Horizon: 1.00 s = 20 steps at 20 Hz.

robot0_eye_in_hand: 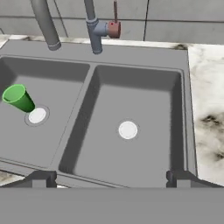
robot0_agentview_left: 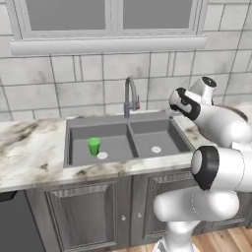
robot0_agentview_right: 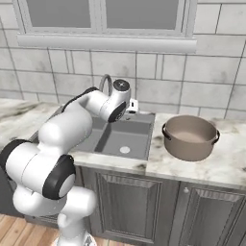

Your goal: Place the cup in the left basin and the pot in the right basin of the sink.

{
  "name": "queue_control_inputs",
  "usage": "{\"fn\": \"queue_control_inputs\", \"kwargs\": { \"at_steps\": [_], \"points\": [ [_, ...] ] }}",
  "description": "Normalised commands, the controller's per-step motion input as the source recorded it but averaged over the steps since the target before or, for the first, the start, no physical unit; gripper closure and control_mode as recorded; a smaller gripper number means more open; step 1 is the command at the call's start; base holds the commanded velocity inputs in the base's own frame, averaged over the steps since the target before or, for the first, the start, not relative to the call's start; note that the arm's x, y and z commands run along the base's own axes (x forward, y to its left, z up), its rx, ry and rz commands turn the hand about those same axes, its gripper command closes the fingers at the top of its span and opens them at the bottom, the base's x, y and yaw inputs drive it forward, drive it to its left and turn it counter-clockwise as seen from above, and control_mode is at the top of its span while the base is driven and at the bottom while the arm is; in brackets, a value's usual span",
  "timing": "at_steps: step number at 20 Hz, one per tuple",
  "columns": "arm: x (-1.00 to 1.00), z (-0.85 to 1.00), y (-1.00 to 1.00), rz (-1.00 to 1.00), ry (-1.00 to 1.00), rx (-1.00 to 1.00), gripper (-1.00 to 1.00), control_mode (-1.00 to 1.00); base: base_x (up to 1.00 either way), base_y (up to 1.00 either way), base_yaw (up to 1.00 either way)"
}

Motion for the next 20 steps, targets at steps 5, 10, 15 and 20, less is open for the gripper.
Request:
{"fn": "queue_control_inputs", "kwargs": {
  "at_steps": [5,10,15,20],
  "points": [
    [0.0,0.0,0.0,0.0,0.0,0.0,-1.0,1.0,0.0,-0.57,0.0],
    [0.0,0.0,0.0,0.0,0.0,0.0,-1.0,1.0,0.0,-0.54,0.0],
    [0.0,0.0,0.0,0.0,0.0,0.0,-1.0,1.0,0.04,-0.44,0.03],
    [0.0,0.0,0.0,0.0,0.0,0.0,-1.0,1.0,0.08,-0.2,0.08]
  ]
}}
